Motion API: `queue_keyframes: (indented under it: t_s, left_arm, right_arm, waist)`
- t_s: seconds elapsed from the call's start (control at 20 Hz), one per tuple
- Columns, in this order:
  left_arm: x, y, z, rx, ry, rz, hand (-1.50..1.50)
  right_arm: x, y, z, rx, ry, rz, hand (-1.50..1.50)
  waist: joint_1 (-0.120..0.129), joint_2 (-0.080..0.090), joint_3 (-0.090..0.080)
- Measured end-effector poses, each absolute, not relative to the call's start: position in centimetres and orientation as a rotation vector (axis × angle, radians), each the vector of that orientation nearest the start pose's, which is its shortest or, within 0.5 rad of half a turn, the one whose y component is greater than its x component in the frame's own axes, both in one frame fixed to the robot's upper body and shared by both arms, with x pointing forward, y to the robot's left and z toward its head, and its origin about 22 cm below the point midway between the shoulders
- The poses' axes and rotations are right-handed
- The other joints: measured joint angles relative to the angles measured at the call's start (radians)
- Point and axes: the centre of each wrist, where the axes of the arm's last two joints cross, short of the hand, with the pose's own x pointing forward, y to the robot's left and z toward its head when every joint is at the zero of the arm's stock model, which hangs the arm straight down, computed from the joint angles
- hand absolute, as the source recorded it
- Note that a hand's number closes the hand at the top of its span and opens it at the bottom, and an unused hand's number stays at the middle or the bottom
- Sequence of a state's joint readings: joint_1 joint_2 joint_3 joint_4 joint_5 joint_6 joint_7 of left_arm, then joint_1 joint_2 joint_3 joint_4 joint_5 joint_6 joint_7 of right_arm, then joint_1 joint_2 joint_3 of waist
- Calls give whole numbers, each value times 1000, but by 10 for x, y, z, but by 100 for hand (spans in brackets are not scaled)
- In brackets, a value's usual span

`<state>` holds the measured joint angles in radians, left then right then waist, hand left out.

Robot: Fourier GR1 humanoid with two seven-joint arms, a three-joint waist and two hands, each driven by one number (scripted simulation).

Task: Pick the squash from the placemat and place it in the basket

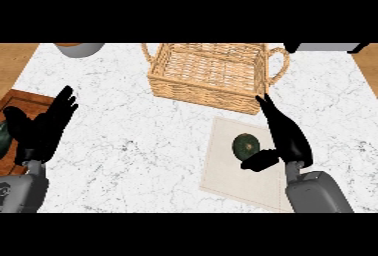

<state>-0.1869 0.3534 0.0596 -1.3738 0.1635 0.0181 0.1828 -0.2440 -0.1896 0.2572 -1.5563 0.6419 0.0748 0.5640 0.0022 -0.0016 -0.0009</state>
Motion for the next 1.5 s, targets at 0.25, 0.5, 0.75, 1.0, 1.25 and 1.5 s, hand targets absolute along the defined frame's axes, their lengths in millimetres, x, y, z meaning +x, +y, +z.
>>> queue_keyframes:
  t_s: [0.25, 0.5, 0.75, 1.0, 1.25, 1.5]
  left_arm:
    - [288, 320, 34, 192, -1384, -80, 0]
    - [293, 319, 38, 190, -1383, -76, 0]
    - [291, 317, 37, 188, -1382, -75, 0]
    - [291, 323, 39, 189, -1387, -73, 0]
    - [283, 318, 37, 187, -1383, -71, 0]
    - [290, 313, 40, 191, -1384, -69, 0]
  right_arm:
    - [284, -190, 49, -637, -1183, 782, -150]
    - [282, -195, 47, -611, -1194, 784, -150]
    - [279, -195, 40, -561, -1224, 788, -150]
    - [268, -191, 31, -552, -1224, 811, -150]
    - [268, -185, 23, -589, -1196, 825, -150]
    - [268, -174, 8, -617, -1164, 855, -150]
  waist:
    - [-2, -1, 0]
    - [-2, 0, 0]
    - [-3, 0, 0]
    - [-3, 1, 1]
    - [-2, 1, 1]
    - [-2, 2, 1]
